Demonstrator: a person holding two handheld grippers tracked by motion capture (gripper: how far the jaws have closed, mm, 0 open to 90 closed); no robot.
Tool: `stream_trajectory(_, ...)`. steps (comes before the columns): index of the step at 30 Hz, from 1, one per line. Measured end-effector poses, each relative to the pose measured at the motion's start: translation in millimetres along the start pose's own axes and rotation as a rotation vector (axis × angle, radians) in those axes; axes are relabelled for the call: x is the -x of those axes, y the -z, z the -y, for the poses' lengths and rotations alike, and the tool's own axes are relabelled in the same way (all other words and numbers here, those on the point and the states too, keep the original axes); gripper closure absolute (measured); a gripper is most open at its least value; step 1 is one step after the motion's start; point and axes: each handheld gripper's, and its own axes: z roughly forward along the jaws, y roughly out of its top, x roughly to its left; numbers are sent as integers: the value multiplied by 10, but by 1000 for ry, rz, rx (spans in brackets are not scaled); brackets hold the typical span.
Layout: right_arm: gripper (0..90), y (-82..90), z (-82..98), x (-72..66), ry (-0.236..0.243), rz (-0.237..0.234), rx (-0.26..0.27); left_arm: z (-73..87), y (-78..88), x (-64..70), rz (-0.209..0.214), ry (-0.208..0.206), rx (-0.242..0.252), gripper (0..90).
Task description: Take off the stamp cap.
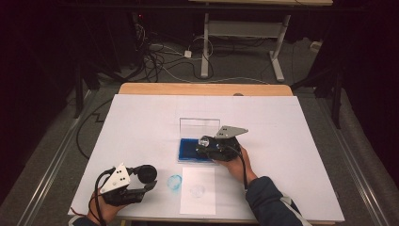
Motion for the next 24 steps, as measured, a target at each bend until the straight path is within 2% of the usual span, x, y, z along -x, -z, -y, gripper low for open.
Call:
stream_trajectory(12,568,22,-26,-27,23,9,-2,1,-1,-4,2,3,2,364)
stream_trajectory(24,568,190,-167,-97,35,-8,44,-4,-6,-3,0,8,4,364)
